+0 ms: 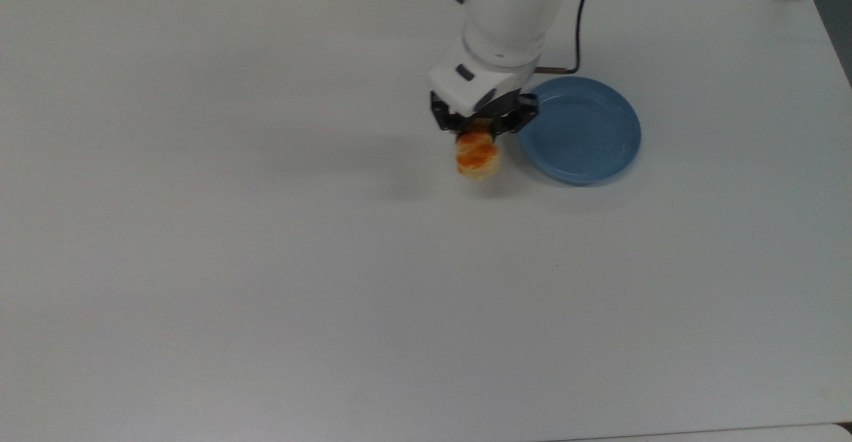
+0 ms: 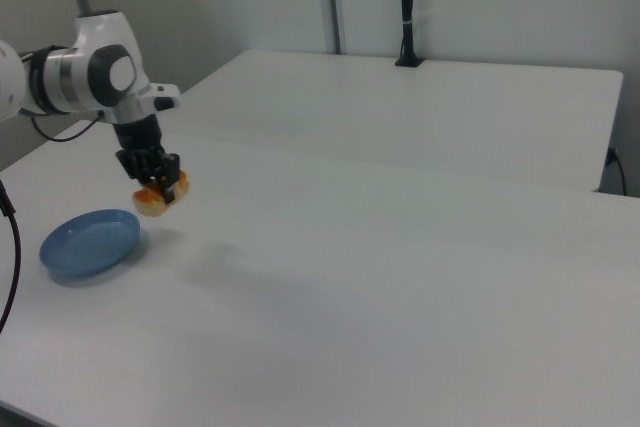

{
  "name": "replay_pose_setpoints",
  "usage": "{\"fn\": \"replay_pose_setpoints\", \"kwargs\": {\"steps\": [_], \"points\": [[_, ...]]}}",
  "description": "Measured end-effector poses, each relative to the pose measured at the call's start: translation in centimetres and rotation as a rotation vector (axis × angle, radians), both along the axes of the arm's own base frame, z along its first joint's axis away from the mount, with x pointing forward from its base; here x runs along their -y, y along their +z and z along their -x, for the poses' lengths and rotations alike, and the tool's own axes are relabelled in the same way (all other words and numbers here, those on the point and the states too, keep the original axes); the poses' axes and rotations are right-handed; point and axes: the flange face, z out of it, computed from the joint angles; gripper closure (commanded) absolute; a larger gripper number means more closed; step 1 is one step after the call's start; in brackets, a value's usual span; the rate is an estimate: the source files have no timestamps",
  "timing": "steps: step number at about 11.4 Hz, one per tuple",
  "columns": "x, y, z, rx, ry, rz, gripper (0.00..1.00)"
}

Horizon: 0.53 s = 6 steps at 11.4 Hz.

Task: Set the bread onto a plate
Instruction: 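Lift the bread roll and carry it over the blue plate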

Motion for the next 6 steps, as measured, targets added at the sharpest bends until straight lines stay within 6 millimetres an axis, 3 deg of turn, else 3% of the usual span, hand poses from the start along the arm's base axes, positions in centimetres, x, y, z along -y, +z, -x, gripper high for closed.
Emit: {"fn": "replay_pose_setpoints", "kwargs": {"steps": [1, 4, 6], "points": [[-3.2, 0.0, 1.1, -0.004, 0.007, -0.013, 0.55], [-10.1, -0.2, 4.4, -0.008, 0.025, -0.001, 0.55], [-13.9, -1.3, 7.0, -0.012, 0.042, 0.035, 0.55]]}}
